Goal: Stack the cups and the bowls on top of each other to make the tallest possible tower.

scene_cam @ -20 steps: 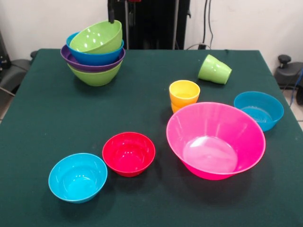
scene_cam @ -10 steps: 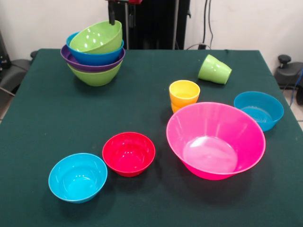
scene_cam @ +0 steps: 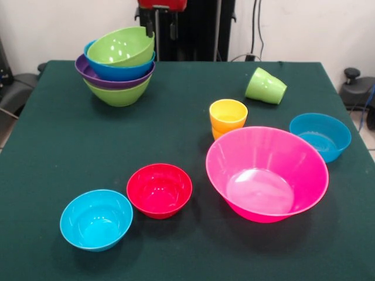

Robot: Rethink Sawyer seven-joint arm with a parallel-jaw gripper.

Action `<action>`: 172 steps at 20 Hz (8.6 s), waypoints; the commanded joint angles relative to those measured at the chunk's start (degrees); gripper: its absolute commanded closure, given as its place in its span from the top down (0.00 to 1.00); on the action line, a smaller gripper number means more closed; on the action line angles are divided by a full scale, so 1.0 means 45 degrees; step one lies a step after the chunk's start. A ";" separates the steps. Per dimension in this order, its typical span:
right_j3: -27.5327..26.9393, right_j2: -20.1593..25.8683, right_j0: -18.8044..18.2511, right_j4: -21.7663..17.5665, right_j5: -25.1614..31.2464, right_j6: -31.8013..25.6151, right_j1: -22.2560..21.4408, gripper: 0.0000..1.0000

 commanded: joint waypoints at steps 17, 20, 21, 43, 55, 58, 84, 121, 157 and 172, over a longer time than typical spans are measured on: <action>-0.1135 -0.0245 0.2430 0.1111 -0.0499 0.0963 0.0730 1.00; -0.1144 -0.0218 0.2281 0.1217 -0.0357 0.0688 0.0677 1.00; -0.1141 -0.0169 0.2192 0.1263 -0.0292 0.0570 0.0679 1.00; -0.0356 0.3647 -0.1627 0.3676 0.5237 -0.3579 -0.3741 1.00; -0.0142 0.3761 0.0148 0.4011 0.4209 -0.0917 -0.3960 1.00; -0.0805 0.3435 0.0817 0.3256 0.3563 -0.0272 -0.2877 1.00; -0.4557 0.0871 0.4492 0.2541 0.2965 0.0986 0.0834 1.00; -1.6012 -0.0541 0.7916 0.4300 0.7614 0.1247 0.6883 1.00; -1.3927 -0.2330 0.9034 0.5378 0.5454 0.2156 0.6745 1.00; -1.3668 -0.2926 0.9713 0.6333 0.4120 0.2701 0.7535 1.00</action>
